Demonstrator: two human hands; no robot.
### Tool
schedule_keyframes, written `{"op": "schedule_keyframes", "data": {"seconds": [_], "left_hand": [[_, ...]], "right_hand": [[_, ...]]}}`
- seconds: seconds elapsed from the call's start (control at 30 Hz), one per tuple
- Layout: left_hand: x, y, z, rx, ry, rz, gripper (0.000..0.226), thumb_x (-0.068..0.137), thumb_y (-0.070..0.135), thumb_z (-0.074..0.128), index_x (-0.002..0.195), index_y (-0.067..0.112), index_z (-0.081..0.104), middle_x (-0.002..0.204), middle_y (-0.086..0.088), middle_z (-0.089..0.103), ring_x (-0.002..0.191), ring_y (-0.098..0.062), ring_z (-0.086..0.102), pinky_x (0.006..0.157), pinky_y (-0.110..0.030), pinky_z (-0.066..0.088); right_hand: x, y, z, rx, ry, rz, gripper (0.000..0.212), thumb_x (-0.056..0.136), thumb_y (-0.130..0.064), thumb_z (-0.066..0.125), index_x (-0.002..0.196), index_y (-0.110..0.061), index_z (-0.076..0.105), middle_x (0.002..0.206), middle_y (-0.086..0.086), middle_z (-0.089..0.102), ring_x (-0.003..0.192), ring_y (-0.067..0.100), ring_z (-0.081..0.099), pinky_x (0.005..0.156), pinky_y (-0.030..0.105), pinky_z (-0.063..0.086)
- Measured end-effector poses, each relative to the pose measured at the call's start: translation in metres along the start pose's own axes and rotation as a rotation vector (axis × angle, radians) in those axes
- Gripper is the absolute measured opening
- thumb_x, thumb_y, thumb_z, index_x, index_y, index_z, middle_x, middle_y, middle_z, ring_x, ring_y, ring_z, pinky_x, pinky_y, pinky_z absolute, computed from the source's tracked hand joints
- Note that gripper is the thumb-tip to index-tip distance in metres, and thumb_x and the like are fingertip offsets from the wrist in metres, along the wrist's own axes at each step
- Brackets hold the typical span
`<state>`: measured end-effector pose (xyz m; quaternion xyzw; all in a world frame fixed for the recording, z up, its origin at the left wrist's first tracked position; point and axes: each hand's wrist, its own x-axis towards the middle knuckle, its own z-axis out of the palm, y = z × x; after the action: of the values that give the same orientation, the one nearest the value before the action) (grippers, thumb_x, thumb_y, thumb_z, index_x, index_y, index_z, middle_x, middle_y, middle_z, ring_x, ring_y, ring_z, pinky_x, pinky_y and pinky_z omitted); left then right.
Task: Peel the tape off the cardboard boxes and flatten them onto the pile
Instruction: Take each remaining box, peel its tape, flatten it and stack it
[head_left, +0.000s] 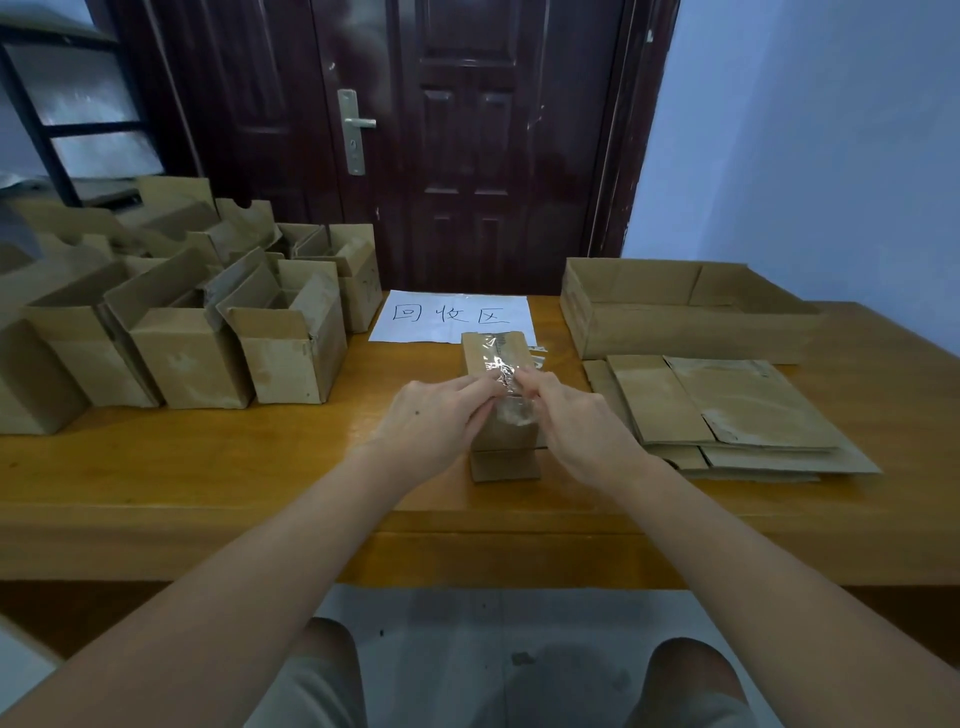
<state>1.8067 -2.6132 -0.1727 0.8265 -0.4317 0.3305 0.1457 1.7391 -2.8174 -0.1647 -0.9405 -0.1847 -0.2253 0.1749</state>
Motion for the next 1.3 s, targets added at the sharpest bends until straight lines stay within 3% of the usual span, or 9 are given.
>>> {"op": "schedule_keyframes", "data": {"seconds": [0.1,0.2,0.37,0.53,0.63,0.77,0.93,1.1,1.3], "left_hand": [[0.001,0.003,-0.001,-0.002,0.009,-0.008,0.036,0.109,0.040,0.034,0.120,0.023,0.064,0.121,-0.001,0.074,0.070,-0.017,0.073,0.046,-0.030,0.054],[0.002,0.005,-0.002,0.006,-0.013,-0.033,0.039,0.109,0.044,0.029,0.123,0.024,0.060,0.122,-0.005,0.074,0.067,-0.018,0.072,0.044,-0.030,0.054],[0.001,0.006,-0.001,0.039,-0.011,-0.048,0.050,0.105,0.046,0.022,0.125,0.021,0.062,0.128,-0.007,0.071,0.070,-0.020,0.074,0.044,-0.025,0.053],[0.000,0.009,-0.006,0.009,0.018,-0.031,0.041,0.107,0.040,0.031,0.119,0.019,0.066,0.119,-0.007,0.075,0.064,-0.018,0.072,0.044,-0.008,0.028],[0.000,0.009,-0.005,0.001,0.026,-0.048,0.035,0.110,0.037,0.038,0.114,0.019,0.067,0.114,-0.003,0.077,0.055,-0.015,0.066,0.043,-0.009,0.019],[-0.002,0.012,-0.002,0.039,-0.002,-0.074,0.020,0.102,0.034,0.055,0.114,0.020,0.064,0.105,0.006,0.076,0.051,-0.004,0.049,0.044,-0.009,0.018],[-0.003,0.016,-0.001,0.085,-0.015,-0.063,0.031,0.093,0.038,0.066,0.119,0.022,0.064,0.108,0.005,0.076,0.057,-0.011,0.063,0.043,-0.016,0.034],[0.001,0.014,0.005,0.111,0.010,-0.119,0.030,0.108,0.038,0.037,0.112,0.022,0.062,0.104,0.005,0.077,0.051,-0.013,0.061,0.039,-0.028,0.046],[0.005,0.014,0.000,0.077,-0.020,-0.143,0.038,0.107,0.038,0.030,0.116,0.016,0.060,0.104,0.001,0.077,0.054,-0.022,0.064,0.040,-0.028,0.043]], "right_hand": [[0.002,0.006,0.005,-0.014,0.019,-0.017,0.035,0.109,-0.024,0.035,0.138,-0.008,0.048,0.120,0.016,0.071,0.094,0.022,0.073,0.070,0.023,0.056],[0.004,0.010,0.008,-0.019,0.047,0.001,0.038,0.108,-0.024,0.038,0.143,-0.009,0.045,0.111,0.013,0.073,0.084,0.017,0.071,0.063,0.009,0.041],[0.005,0.011,0.012,-0.018,0.066,-0.056,0.045,0.105,-0.022,0.051,0.149,-0.013,0.041,0.130,0.011,0.068,0.101,0.018,0.072,0.079,0.022,0.054],[0.006,0.010,0.008,-0.010,0.071,-0.023,0.055,0.100,-0.025,0.062,0.151,-0.017,0.042,0.147,0.004,0.056,0.114,0.015,0.067,0.094,0.029,0.058],[0.006,0.008,0.005,0.032,0.086,0.021,0.045,0.097,-0.022,0.067,0.140,-0.015,0.053,0.155,0.002,0.047,0.121,0.014,0.062,0.101,0.029,0.052],[0.004,0.011,0.007,0.063,0.139,0.018,0.017,0.097,-0.014,0.066,0.113,-0.012,0.065,0.146,0.006,0.057,0.124,0.017,0.062,0.103,0.036,0.054],[0.004,0.011,0.009,0.051,0.190,-0.018,0.027,0.104,-0.016,0.055,0.128,-0.009,0.063,0.129,0.009,0.068,0.111,0.022,0.069,0.088,0.036,0.061],[0.006,0.012,0.010,-0.009,0.170,-0.050,0.044,0.104,-0.029,0.042,0.141,-0.007,0.053,0.139,0.011,0.062,0.091,0.025,0.075,0.073,0.039,0.065],[0.005,0.009,0.011,0.042,0.194,0.004,0.039,0.104,-0.021,0.053,0.142,-0.010,0.054,0.136,0.009,0.064,0.106,0.021,0.071,0.082,0.039,0.063]]}}
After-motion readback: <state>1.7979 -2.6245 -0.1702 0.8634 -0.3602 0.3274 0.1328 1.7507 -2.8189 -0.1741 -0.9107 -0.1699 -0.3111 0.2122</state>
